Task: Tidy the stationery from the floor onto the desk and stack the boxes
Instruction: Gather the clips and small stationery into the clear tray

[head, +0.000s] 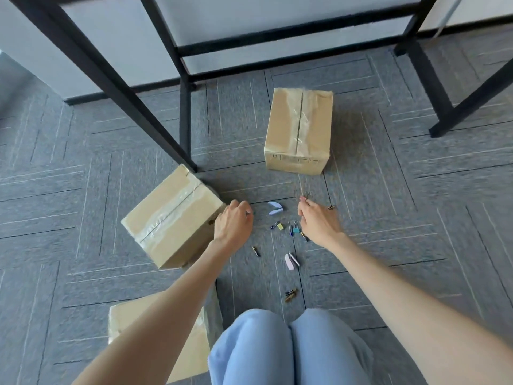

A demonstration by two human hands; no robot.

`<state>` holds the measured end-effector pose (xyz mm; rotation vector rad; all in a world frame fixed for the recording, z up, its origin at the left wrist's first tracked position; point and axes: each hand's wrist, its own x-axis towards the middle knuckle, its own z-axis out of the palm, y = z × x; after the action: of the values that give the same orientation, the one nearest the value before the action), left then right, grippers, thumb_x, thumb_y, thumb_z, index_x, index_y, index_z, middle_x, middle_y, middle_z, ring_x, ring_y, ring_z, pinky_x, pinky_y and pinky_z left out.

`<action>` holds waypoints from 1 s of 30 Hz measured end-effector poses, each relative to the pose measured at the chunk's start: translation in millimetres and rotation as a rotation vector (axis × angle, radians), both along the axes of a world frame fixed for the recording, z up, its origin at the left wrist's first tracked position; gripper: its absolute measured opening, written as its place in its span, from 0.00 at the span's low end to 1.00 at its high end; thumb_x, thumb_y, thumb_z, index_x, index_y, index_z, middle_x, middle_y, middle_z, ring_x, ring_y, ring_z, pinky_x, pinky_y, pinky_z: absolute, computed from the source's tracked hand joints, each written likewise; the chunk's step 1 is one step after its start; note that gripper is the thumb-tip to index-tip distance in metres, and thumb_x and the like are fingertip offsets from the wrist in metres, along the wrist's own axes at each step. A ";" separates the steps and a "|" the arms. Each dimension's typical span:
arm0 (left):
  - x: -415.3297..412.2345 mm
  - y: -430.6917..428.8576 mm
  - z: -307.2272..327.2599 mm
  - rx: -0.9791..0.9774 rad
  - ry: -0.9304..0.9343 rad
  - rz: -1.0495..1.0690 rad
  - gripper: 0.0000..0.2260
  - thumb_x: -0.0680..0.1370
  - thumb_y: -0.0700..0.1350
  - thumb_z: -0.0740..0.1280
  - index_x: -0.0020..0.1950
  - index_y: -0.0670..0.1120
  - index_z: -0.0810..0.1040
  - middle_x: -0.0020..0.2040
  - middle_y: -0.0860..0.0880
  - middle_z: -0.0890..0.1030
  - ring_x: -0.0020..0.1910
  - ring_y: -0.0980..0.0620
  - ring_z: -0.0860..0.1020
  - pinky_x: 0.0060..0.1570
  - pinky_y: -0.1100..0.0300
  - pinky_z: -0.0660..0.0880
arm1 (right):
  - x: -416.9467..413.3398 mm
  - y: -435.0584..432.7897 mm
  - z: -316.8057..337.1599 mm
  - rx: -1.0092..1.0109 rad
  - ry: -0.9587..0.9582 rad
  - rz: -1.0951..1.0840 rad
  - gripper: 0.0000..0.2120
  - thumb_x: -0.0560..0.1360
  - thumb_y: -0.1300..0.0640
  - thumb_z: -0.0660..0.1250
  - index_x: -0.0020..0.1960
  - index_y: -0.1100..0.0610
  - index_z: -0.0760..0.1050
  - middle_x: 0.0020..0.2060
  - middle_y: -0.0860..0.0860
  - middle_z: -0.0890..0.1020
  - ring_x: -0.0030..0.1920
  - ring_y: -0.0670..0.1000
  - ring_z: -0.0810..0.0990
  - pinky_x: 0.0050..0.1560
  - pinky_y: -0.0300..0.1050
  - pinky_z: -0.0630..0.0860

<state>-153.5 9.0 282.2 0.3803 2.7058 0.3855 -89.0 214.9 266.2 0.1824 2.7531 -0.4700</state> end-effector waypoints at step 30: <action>-45.6 12.3 -363.9 0.060 0.132 0.084 0.18 0.75 0.35 0.63 0.65 0.38 0.68 0.62 0.39 0.68 0.61 0.39 0.67 0.56 0.48 0.70 | -66.8 37.7 -339.5 0.208 0.378 0.086 0.16 0.75 0.68 0.62 0.63 0.62 0.71 0.59 0.58 0.75 0.59 0.54 0.73 0.61 0.48 0.73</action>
<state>-199.1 21.2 -81.7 0.3192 2.8516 0.4819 -155.7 252.6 -73.3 0.0249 3.1641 -0.2107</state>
